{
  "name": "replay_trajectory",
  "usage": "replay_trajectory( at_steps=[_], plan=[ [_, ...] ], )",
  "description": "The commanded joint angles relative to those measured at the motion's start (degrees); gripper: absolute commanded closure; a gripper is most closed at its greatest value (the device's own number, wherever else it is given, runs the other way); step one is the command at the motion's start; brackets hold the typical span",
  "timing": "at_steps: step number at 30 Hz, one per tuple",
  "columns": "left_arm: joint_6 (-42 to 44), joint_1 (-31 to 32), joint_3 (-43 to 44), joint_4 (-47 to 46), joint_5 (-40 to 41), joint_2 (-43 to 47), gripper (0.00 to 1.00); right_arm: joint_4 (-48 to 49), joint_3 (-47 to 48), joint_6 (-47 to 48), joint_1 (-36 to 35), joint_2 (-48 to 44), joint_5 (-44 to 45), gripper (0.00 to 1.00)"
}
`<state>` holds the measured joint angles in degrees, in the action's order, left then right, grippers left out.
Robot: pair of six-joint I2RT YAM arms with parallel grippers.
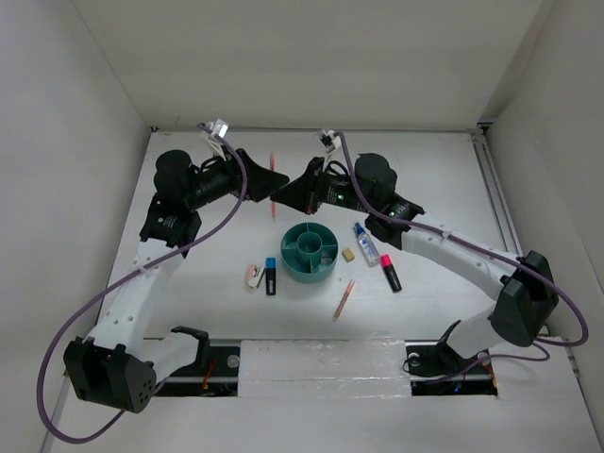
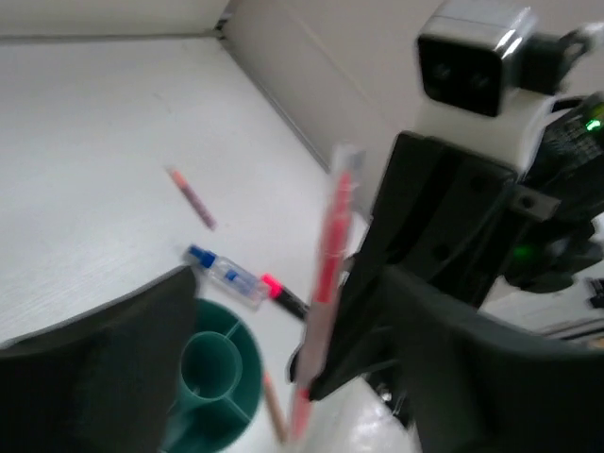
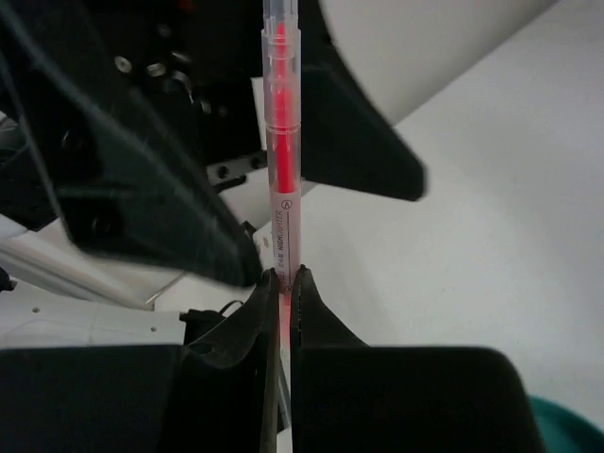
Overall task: Sort the stationery into containers
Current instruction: Close the pen cap on the pen, then place the pen in the storage box.
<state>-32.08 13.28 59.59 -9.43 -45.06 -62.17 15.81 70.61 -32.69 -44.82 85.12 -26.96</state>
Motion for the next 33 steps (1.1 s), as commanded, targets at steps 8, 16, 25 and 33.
replay_trajectory(
  at_steps=[8, 16, 25, 33],
  plan=[
    [-0.1, -1.0, 0.1, 4.3, 7.4, 5.7, 0.0, 9.2, -7.9, 7.1, -2.0, 1.1, 7.0, 1.0],
    [0.5, -1.0, -0.5, 8.4, 20.4, 11.0, 0.0, 16.1, -17.3, 11.5, 2.1, -1.8, 10.8, 1.0],
    [0.5, -1.0, 2.7, 15.4, 30.5, 7.8, 0.0, 28.6, -30.7, 18.0, 5.5, -6.7, 11.1, 1.0],
    [1.0, -1.0, 2.2, 14.9, 29.3, 7.8, 0.0, 36.6, -37.0, 16.7, 6.1, -6.7, 8.5, 1.0]
  ],
)
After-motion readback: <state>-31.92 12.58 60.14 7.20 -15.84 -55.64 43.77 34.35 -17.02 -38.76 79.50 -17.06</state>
